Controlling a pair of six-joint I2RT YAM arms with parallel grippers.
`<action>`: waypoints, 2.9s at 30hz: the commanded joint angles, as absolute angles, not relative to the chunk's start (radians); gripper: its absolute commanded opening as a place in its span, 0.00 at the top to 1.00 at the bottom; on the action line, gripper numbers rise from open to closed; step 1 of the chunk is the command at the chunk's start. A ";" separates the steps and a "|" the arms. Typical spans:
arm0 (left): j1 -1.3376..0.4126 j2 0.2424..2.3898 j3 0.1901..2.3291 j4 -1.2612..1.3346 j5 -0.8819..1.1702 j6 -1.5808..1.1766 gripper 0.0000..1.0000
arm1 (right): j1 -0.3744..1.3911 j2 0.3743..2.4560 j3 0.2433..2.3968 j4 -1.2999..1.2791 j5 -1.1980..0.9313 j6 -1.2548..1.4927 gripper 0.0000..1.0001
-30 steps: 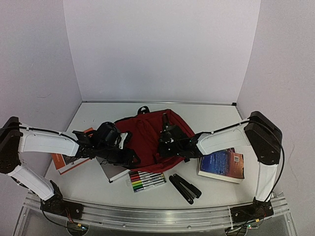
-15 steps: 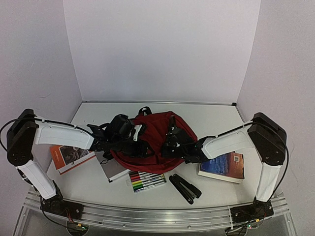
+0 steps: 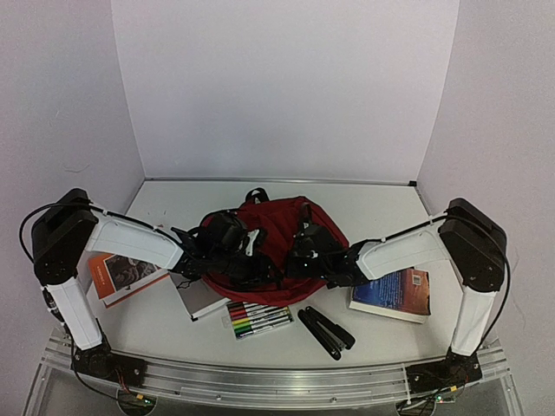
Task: Pack the student bag
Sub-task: Unzip the student bag at the center of the board.
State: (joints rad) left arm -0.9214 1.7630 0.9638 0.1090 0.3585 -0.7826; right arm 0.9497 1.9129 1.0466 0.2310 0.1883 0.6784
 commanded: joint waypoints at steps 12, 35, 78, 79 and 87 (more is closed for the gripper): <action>-0.926 1.865 1.030 0.085 0.275 -0.871 0.67 | 0.951 1.846 1.042 0.247 0.193 0.697 1.00; -0.927 1.830 1.004 0.068 0.170 -0.886 1.00 | 0.951 1.841 1.023 0.244 0.231 0.725 1.00; -0.809 1.458 0.940 -0.157 0.219 -0.789 1.00 | 0.840 1.760 0.985 0.083 0.345 0.730 1.00; -0.799 1.447 0.937 -0.165 0.214 -0.784 1.00 | 0.838 1.758 0.983 0.083 0.342 0.732 1.00; -0.743 1.378 0.900 -0.164 0.187 -0.758 1.00 | 0.837 1.753 0.988 0.085 0.312 0.717 1.00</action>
State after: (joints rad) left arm -0.7600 1.4282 0.9121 -0.1598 0.2123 -0.7917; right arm 0.8490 1.8038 0.9962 0.1351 0.2749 0.7338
